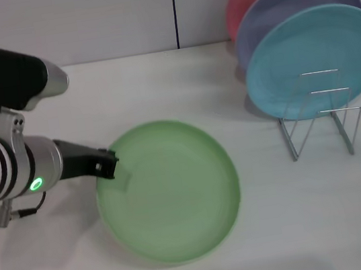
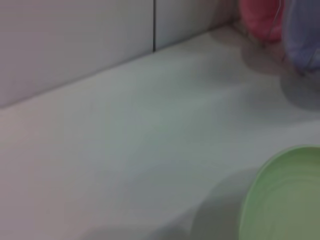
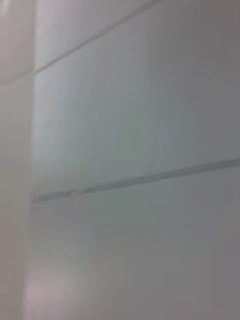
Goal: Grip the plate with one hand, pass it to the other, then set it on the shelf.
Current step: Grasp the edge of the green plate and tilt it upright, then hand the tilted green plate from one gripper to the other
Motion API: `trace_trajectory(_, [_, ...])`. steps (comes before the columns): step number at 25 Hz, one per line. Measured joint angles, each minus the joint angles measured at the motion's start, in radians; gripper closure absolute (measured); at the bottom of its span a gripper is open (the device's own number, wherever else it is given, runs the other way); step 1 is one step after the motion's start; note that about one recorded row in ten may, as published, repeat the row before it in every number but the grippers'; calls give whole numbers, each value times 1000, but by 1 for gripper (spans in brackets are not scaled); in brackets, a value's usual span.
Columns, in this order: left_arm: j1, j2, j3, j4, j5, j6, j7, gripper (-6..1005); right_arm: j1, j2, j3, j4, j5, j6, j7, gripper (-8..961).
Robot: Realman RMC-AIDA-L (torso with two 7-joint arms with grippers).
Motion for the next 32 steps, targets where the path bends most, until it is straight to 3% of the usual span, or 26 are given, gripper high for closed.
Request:
trace_trajectory(6, [0,1,-30,-63,0,9,23,967,98,-4,0,-99,-139,18,39,134])
trace_trajectory(7, [0,1,-39,-73,0,11,30,967,125,-5,-1,-139,-168,45,66,134])
trace_trajectory(8, [-1,1,-54,-91,1,16,36,967,178,-3,-16,-261,-228,144,187,134])
trace_trajectory(10, [-2,2,-65,-103,4,23,37,967,202,-1,-31,-326,-253,197,259,134])
trace_trajectory(12, [-3,2,-71,-107,6,27,37,967,236,3,-101,-477,-311,327,448,134])
trace_trajectory(13, [-4,2,-83,-110,10,37,37,967,253,4,-241,-651,-354,457,622,134])
trace_trajectory(14, [-4,2,-83,-110,10,37,37,967,253,4,-241,-651,-354,457,622,134])
trace_trajectory(15, [-6,2,-91,-110,16,49,38,967,245,5,-382,-805,-374,568,750,134])
trace_trajectory(16, [-6,2,-91,-110,16,49,38,967,245,5,-382,-805,-374,568,750,133])
trace_trajectory(17, [-6,2,-96,-111,21,54,38,967,230,3,-477,-908,-395,641,848,133])
trace_trajectory(18, [-6,2,-105,-115,26,62,42,967,199,-3,-619,-1092,-478,768,1056,133])
trace_trajectory(19, [-6,2,-105,-115,26,62,42,967,199,-3,-619,-1092,-478,768,1056,134])
trace_trajectory(21, [-6,1,-115,-129,29,66,47,967,175,-7,-711,-1279,-623,849,1302,136])
trace_trajectory(23, [-5,1,-125,-148,30,76,49,967,178,-6,-734,-1508,-950,841,1692,139])
trace_trajectory(24, [-5,1,-125,-148,30,76,49,967,178,-6,-734,-1508,-950,841,1692,140])
trace_trajectory(25, [-1,1,-129,-164,31,89,52,967,195,-6,-727,-1620,-1105,742,1888,142])
trace_trajectory(27, [4,1,-130,-170,31,96,56,967,203,-6,-722,-1660,-1151,696,1954,145])
trace_trajectory(29, [11,0,-129,-181,27,109,60,967,253,-9,-691,-1787,-1326,501,2202,148])
trace_trajectory(32, [13,0,-128,-186,26,113,60,967,266,-11,-684,-1802,-1350,463,2237,152])
